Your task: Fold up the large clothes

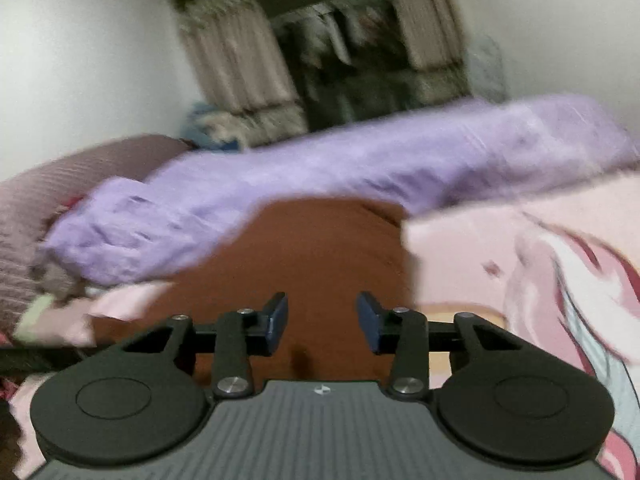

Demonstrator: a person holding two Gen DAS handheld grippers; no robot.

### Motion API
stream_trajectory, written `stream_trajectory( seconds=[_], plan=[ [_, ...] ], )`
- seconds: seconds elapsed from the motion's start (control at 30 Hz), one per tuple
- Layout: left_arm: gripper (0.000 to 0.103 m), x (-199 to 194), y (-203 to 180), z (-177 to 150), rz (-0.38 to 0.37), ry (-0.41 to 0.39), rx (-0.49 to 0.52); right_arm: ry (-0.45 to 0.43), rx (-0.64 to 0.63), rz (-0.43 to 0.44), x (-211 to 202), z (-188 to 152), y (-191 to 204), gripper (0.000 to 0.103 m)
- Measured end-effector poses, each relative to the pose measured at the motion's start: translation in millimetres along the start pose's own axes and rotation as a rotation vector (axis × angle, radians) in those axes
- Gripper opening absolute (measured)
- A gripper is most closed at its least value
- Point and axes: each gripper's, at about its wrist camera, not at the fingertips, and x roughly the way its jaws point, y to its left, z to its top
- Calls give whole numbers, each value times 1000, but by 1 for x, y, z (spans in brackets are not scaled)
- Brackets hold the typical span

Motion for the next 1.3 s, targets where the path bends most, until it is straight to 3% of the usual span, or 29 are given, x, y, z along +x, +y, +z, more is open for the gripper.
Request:
stream_trajectory(
  seconds=[0.1, 0.13, 0.17, 0.2, 0.27, 0.37, 0.4, 0.43, 0.47, 0.53, 0.6, 0.73, 0.83, 0.9, 1.0, 1.13, 1.23, 1.27, 1.3],
  plan=[
    [99, 29, -8, 6, -24, 49, -6, 45, -4, -44, 15, -9, -4, 44],
    [83, 36, -10, 6, -34, 59, 3, 45, 4, -50, 15, -12, -3, 44],
    [23, 40, -14, 6, -37, 65, 24, 45, 11, -47, 12, -12, -6, 44],
    [14, 42, -16, 6, -34, 82, 23, 46, 10, -42, 10, -12, -4, 44],
    [12, 32, -16, 7, -27, 40, 22, 42, -6, -48, 7, -9, 1, 44],
    [7, -15, -9, 15, -15, -132, 37, 30, -14, -49, 2, -7, -4, 44],
    [7, -39, -7, 16, 8, -214, 52, 22, -9, -40, -1, -6, -4, 44],
    [7, -54, -2, 17, 16, -242, 66, 14, -4, -25, -2, -5, -9, 44],
    [7, -62, 6, 18, -26, -232, 58, 7, -2, -5, -5, -4, -11, 44],
    [7, -58, 20, 11, -28, -193, 11, 2, -1, 12, -5, -5, -15, 44],
    [7, -29, 28, -6, 61, -125, 12, 30, 1, 7, 4, -8, -16, 44],
    [7, 33, 62, -46, 173, 58, -87, 66, 16, 3, 12, -14, -21, 44],
    [7, 20, 71, -54, 180, 37, -126, 54, 2, -11, 8, -10, -23, 44],
    [7, 17, 69, -50, 184, 49, -107, 43, 6, -5, 5, -6, -24, 44],
    [8, 50, 62, -68, 230, 121, -56, 53, 18, 21, 10, -9, -24, 44],
    [9, 41, 42, -66, 299, 100, 56, 87, -2, -7, 20, -20, -17, 38],
    [20, 13, 38, -37, 295, 41, 64, 45, -9, 13, 12, -13, -12, 38],
    [34, 3, 38, -24, 274, 5, 41, 33, 13, 43, 10, -10, -12, 38],
    [65, -4, 39, -12, 256, -19, 17, 30, 32, 75, 10, -9, -12, 38]
  ],
)
